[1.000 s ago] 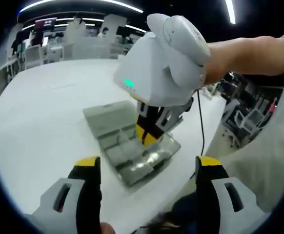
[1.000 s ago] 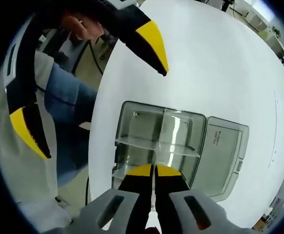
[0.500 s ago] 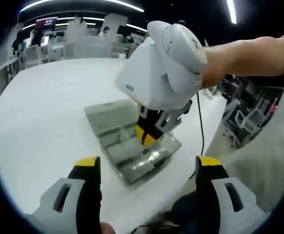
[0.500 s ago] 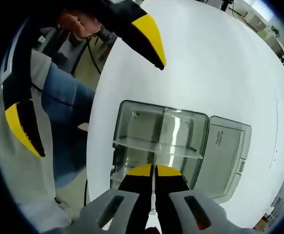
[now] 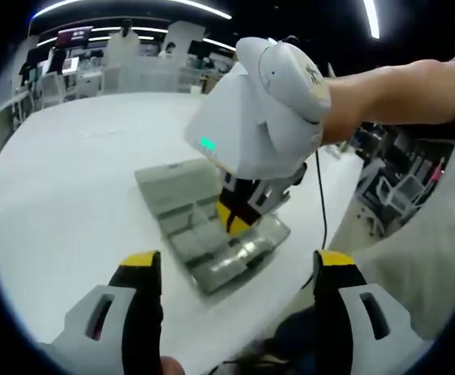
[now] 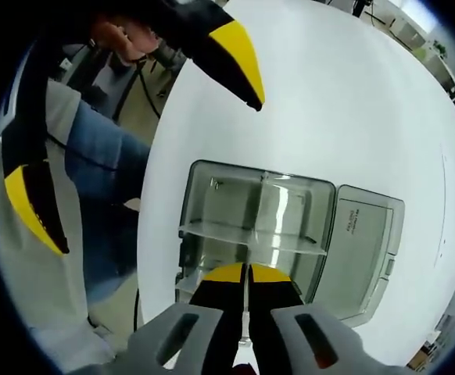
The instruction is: Insert the divider into the dual guide fixture by aligning both edges with the guide slots and pushing it downward to the bottom, including one-sided entry, uneven engagement, binding, and posture correction.
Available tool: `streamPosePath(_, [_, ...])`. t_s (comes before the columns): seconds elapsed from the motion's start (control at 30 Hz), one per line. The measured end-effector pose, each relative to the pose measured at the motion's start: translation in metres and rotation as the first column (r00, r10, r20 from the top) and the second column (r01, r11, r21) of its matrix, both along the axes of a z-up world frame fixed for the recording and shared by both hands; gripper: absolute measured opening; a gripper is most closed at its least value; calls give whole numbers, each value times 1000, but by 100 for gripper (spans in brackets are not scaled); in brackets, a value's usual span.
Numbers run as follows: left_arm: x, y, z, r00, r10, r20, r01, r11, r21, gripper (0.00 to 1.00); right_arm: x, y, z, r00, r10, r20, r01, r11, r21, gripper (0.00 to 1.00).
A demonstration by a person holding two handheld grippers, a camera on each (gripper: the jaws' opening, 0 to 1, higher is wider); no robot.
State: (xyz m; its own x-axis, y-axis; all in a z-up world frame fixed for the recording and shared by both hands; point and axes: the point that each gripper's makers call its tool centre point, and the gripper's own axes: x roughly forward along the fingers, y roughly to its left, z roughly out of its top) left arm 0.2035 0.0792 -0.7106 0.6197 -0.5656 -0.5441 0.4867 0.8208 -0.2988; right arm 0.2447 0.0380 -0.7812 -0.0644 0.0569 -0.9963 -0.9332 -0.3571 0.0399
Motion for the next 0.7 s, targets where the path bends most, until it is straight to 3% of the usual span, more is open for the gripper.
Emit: streamPosePath(0.7, [1,3,-1,1000,2,-4,-2,1000,-2,77,3,1,-7,1000,-13,-1,13,1000,-5,0])
